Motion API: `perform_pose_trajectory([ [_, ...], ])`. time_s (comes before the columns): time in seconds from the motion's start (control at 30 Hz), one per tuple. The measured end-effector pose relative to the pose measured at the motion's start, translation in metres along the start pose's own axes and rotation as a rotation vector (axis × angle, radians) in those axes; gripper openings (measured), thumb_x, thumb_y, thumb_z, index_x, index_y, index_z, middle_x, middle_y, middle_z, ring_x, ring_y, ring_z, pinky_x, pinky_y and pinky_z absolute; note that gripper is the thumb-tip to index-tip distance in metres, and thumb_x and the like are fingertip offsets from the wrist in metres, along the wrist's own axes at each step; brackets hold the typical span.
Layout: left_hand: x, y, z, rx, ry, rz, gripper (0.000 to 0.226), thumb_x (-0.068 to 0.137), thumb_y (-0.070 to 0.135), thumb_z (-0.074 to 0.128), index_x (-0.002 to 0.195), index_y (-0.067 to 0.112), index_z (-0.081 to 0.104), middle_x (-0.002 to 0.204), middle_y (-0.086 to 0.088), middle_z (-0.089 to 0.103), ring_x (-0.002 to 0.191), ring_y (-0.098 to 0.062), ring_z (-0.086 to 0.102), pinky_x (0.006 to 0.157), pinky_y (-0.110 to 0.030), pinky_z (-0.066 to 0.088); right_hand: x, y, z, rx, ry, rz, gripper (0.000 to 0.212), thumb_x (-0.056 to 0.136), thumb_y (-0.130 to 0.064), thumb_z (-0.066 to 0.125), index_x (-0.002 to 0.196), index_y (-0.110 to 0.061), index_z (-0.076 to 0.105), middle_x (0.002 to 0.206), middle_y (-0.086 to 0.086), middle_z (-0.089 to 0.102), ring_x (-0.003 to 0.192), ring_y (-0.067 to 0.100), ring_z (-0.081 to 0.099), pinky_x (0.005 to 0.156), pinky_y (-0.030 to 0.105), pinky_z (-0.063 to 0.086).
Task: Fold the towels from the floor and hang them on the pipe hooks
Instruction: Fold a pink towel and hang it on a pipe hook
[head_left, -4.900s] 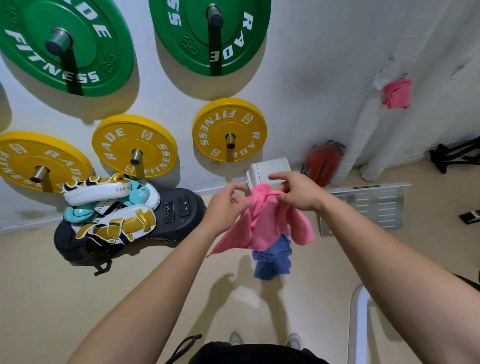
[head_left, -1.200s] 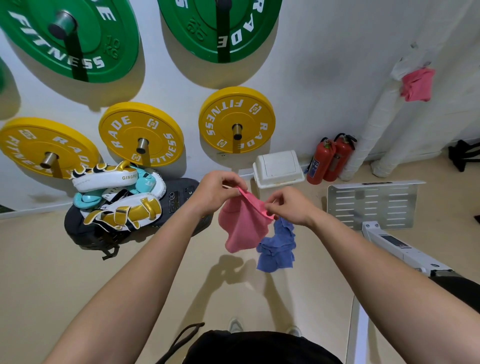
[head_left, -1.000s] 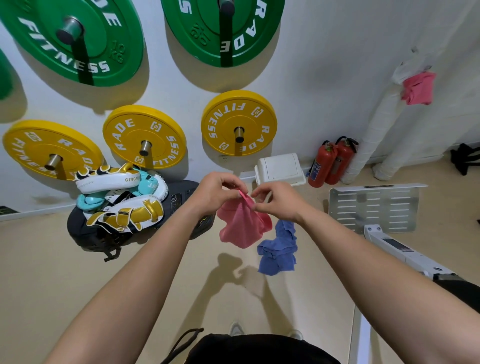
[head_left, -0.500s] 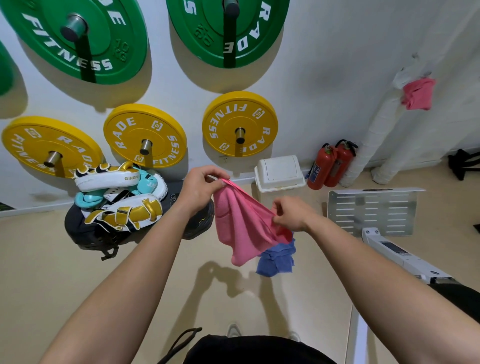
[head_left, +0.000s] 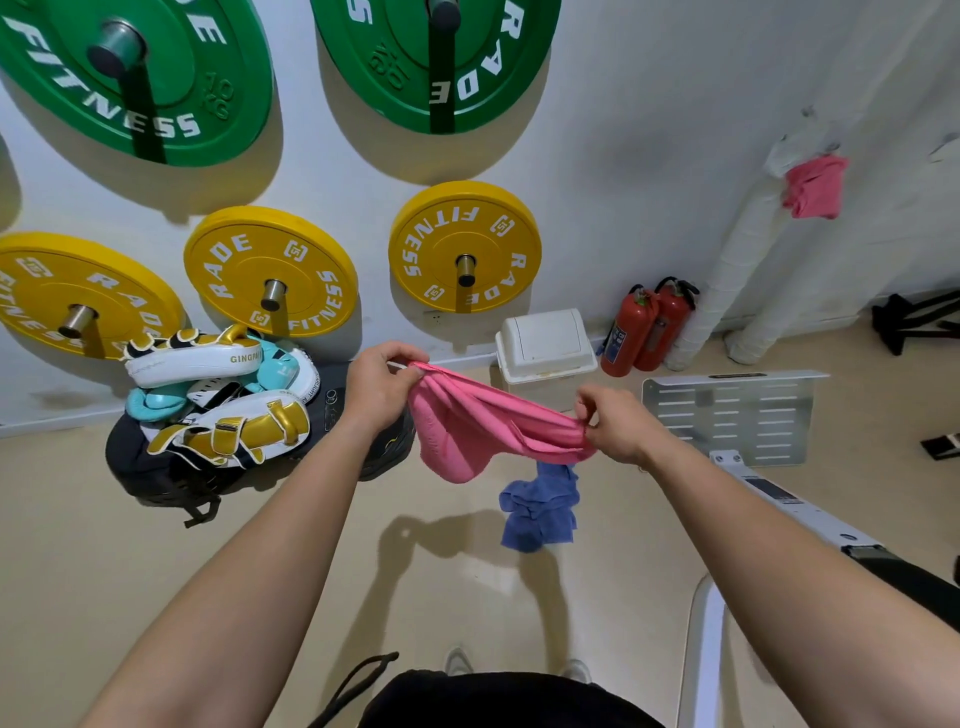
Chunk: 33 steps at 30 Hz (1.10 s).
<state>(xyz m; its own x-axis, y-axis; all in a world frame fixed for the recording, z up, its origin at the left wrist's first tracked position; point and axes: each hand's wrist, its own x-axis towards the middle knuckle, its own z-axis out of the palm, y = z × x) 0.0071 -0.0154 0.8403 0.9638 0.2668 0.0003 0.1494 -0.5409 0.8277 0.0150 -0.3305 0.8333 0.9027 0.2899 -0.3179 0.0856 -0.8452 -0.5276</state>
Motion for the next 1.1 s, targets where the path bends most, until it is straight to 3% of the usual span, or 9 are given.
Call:
perform_pose_trajectory([
  [0.17,0.009,-0.021,0.003,0.093,0.064,-0.111,0.015,0.084,0.014,0.075,0.085,0.029,0.073,0.081,0.006,0.070,0.078,-0.014,0.064,0.081,-0.035,0.056,0.002,-0.005,-0.002,-0.055,-0.062,-0.090,0.032,0.080,0.008,0.054,0.086,-0.016,0.075,0.090,0.000,0.073,0.073,0.011,0.061,0.070,0.025,0.046],
  [0.23,0.012,-0.023,0.004,0.102,0.087,-0.146,0.016,0.084,0.015,0.074,0.085,0.030,0.072,0.083,0.006,0.070,0.081,-0.016,0.065,0.084,-0.038,0.056,0.004,-0.007,0.000,-0.102,-0.082,-0.102,0.034,0.080,0.008,0.053,0.086,-0.015,0.077,0.089,0.002,0.075,0.076,0.012,0.064,0.072,0.020,0.044],
  [0.37,0.018,-0.017,0.005,0.124,0.116,-0.158,0.012,0.086,0.017,0.072,0.089,0.028,0.073,0.085,0.006,0.070,0.084,-0.018,0.065,0.084,-0.038,0.056,0.002,-0.004,0.002,-0.163,-0.123,-0.107,0.033,0.081,0.006,0.052,0.087,-0.013,0.079,0.090,0.002,0.077,0.088,0.018,0.069,0.081,0.026,0.052],
  [0.47,0.022,-0.015,0.003,0.141,0.130,-0.160,0.011,0.087,0.018,0.072,0.092,0.027,0.074,0.088,0.006,0.069,0.086,-0.019,0.064,0.084,-0.039,0.056,-0.003,0.004,0.000,-0.197,-0.124,-0.093,0.027,0.085,-0.003,0.054,0.088,-0.015,0.079,0.089,0.001,0.076,0.087,0.019,0.069,0.081,0.029,0.054],
  [0.57,0.023,-0.015,0.003,0.156,0.118,-0.155,0.010,0.087,0.019,0.072,0.091,0.029,0.073,0.088,0.006,0.069,0.087,-0.019,0.064,0.083,-0.038,0.056,-0.008,0.009,-0.003,-0.150,-0.083,-0.064,0.012,0.082,-0.020,0.064,0.075,-0.017,0.074,0.073,-0.003,0.072,0.071,0.015,0.066,0.071,0.034,0.057],
  [0.7,0.020,-0.014,0.005,0.188,0.131,-0.144,0.012,0.087,0.019,0.071,0.088,0.031,0.069,0.085,0.007,0.068,0.085,-0.019,0.064,0.081,-0.036,0.056,-0.006,0.009,-0.011,-0.091,0.045,-0.023,0.027,0.082,-0.040,0.078,0.069,-0.019,0.067,0.066,-0.005,0.066,0.067,0.015,0.063,0.062,0.033,0.051],
  [0.83,0.017,-0.019,0.003,0.200,0.142,-0.165,0.014,0.087,0.019,0.070,0.084,0.033,0.067,0.079,0.012,0.066,0.084,-0.018,0.066,0.080,-0.035,0.055,-0.004,0.008,-0.022,-0.016,0.147,-0.056,0.024,0.084,-0.033,0.078,0.068,-0.022,0.064,0.070,-0.005,0.066,0.070,0.015,0.063,0.065,0.037,0.054],
  [1.1,0.010,-0.017,0.000,0.174,0.143,-0.156,0.013,0.090,0.020,0.069,0.088,0.032,0.065,0.078,0.013,0.066,0.083,-0.016,0.065,0.079,-0.035,0.053,0.001,-0.003,-0.047,-0.125,0.167,-0.149,0.018,0.084,-0.024,0.078,0.075,-0.023,0.063,0.076,-0.008,0.068,0.076,0.013,0.064,0.073,0.037,0.055],
])
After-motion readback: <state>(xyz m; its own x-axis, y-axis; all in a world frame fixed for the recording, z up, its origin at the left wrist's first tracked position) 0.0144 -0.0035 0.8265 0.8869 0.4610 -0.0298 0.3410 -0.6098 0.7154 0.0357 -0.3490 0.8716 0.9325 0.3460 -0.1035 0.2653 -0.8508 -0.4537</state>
